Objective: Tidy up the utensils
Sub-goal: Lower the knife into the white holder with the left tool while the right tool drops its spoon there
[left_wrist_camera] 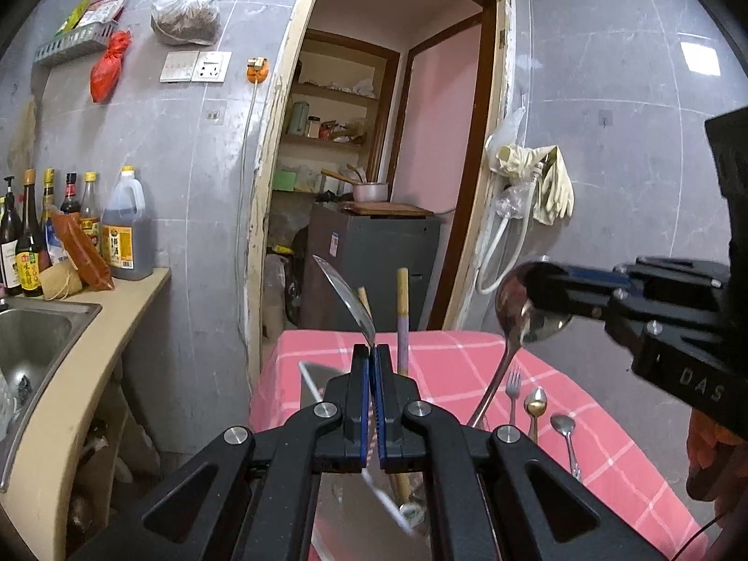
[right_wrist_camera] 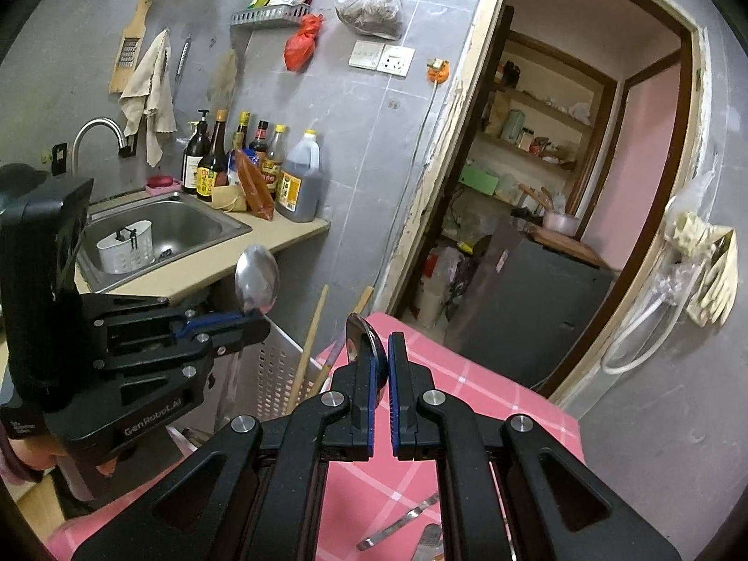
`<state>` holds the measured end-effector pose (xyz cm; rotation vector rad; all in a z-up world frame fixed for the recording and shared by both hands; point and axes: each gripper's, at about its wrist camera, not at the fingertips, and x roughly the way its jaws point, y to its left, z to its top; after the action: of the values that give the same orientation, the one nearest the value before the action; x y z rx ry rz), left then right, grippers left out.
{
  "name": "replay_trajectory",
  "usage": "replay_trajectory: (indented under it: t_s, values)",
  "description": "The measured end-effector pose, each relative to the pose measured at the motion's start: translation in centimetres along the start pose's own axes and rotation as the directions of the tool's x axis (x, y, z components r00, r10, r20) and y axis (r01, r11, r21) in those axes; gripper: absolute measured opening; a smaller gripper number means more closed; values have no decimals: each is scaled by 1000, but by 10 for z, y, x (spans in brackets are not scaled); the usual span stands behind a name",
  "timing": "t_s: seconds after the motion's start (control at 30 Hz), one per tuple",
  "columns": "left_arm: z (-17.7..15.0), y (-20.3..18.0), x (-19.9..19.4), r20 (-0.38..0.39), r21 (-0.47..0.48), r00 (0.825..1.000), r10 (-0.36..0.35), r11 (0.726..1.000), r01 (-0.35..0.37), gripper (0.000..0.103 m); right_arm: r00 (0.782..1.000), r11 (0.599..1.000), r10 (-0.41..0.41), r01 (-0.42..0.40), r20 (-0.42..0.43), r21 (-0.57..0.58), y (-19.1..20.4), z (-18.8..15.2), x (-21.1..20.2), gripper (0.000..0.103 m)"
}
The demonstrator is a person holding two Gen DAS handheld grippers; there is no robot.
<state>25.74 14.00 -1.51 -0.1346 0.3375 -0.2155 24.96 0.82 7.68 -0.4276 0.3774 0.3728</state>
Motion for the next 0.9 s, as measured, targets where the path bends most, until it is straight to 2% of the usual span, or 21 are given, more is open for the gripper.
replay_trajectory:
  t_s: [0.2,0.43,0.6,0.7,0.77,0.83,0.9]
  values:
    - [-1,0,-3,-26,2,1000,-4,1000,4,3,999,997,-32,32,4,-76,16,6,-4,4]
    - [0,3,-6,-58,-41,998,-38,999,35,4,1000,998,9,-11,-28,-66,18,5,4,5]
    - [0,9,-11,-69,-101,995,-68,993,61,4,985,979,171,-166,-34,118,-3,-7,11,6]
    - [-2,14,-14,-74,-136,994,-80,988,70,6,962,931,269,-251,-36,264,-20,-23,20,10]
    - [-3,15,-17,-70,-154,994,-87,985,76,9,950,894,310,-280,-30,350,-31,-36,24,12]
    - [-2,14,-20,-59,-166,994,-93,983,82,22,946,861,324,-292,-6,416,-43,-48,23,13]
    - [-2,13,-23,-49,-174,995,-82,982,72,29,948,842,319,-293,19,454,-51,-58,21,13]
